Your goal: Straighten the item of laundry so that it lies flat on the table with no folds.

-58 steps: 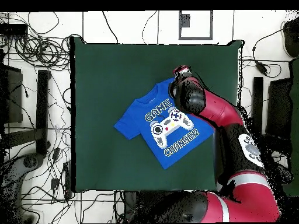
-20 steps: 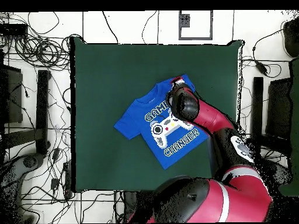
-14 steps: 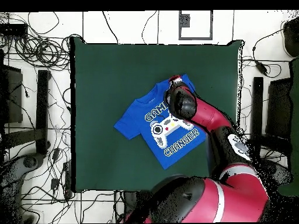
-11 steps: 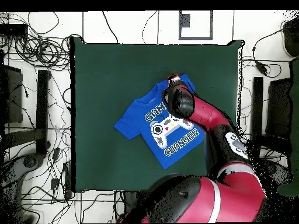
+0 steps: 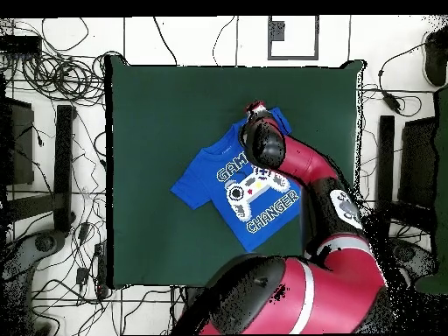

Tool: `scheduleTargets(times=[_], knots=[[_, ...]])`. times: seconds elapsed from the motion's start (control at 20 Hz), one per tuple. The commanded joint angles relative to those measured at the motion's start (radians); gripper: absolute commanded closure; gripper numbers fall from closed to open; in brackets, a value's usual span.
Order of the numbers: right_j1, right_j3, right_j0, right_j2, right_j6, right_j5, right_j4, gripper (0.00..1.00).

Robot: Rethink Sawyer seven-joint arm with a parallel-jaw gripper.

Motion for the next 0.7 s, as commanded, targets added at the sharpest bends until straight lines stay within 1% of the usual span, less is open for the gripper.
scheduleTargets(times=[0.05,0.25,0.7], knots=[[0.116,-0.048,0.041,0.038,0.085,0.035,0.028,0.0],[0.134,-0.062,0.023,0.055,0.075,0.026,0.012,0.0],[0.125,-0.046,0.019,0.06,0.088,0.018,0.005,0.0]])
